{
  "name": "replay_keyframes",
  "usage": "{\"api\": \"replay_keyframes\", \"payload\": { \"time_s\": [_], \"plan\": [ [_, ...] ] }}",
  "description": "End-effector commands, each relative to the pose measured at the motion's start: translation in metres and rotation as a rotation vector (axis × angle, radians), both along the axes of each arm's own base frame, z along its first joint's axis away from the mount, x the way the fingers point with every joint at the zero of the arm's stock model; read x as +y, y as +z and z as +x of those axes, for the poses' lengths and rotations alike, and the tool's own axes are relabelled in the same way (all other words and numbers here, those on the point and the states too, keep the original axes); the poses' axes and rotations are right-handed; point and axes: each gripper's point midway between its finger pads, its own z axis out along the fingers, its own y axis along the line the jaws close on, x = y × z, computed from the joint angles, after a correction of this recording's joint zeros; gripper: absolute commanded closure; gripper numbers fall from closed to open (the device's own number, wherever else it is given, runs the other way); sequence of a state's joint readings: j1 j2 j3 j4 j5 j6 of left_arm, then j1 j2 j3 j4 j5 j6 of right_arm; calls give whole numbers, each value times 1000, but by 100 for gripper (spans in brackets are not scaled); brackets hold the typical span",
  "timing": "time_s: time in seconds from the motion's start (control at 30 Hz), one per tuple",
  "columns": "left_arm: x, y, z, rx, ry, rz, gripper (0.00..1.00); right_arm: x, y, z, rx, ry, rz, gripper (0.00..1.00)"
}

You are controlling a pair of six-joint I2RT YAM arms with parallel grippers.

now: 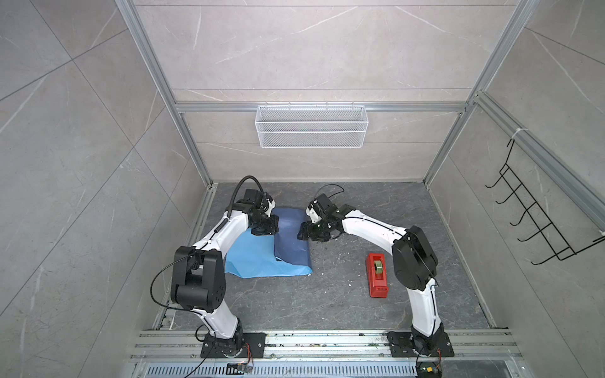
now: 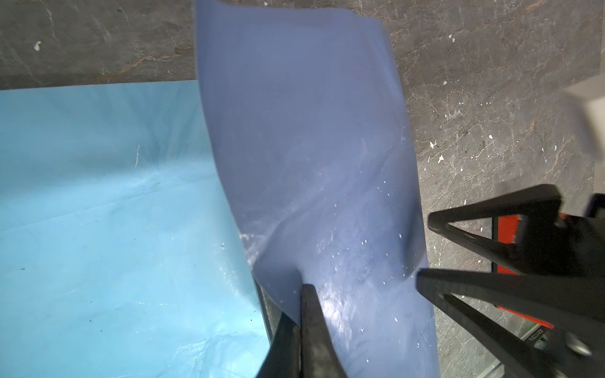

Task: Wrap a gift box in wrapping paper
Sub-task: First fold the wrapping paper around the gift box.

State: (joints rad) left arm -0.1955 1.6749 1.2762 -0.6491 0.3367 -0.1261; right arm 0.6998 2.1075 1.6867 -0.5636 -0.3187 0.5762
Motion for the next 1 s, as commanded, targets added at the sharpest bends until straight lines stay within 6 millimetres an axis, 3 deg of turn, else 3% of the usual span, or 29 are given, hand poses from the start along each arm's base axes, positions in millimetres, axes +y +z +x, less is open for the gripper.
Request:
{"api": "replay_keyframes", "payload": {
  "time_s": [0.0, 0.1, 0.17, 0.37, 0.47, 0.67, 0.8, 0.97],
  "plan": [
    [2, 7, 0, -35, -12, -5, 100, 1, -13, 3, 15, -9, -10, 33],
    [2, 15, -1, -33, -2, -22, 98, -6, -25, 0, 34, -22, -48, 34],
    [3, 25, -4, -46, 6, -50, 91, -8, -30, -3, 41, -18, -54, 35],
    [-8, 38, -32, -32, 8, -205, 50, -10, -37, -6, 55, -24, -57, 35],
    [-6, 27, -37, -6, 31, -214, 39, -8, -36, -7, 47, -14, -46, 35],
    [13, 2, -27, 14, 123, -202, 24, -7, -35, -7, 48, -10, -33, 36],
    [6, -11, -26, 43, 142, -275, 21, -9, -35, -7, 42, -13, -41, 36],
    [0, -18, -21, 75, 140, -322, 31, -8, -34, -8, 41, -7, -30, 36]
  ]
}}
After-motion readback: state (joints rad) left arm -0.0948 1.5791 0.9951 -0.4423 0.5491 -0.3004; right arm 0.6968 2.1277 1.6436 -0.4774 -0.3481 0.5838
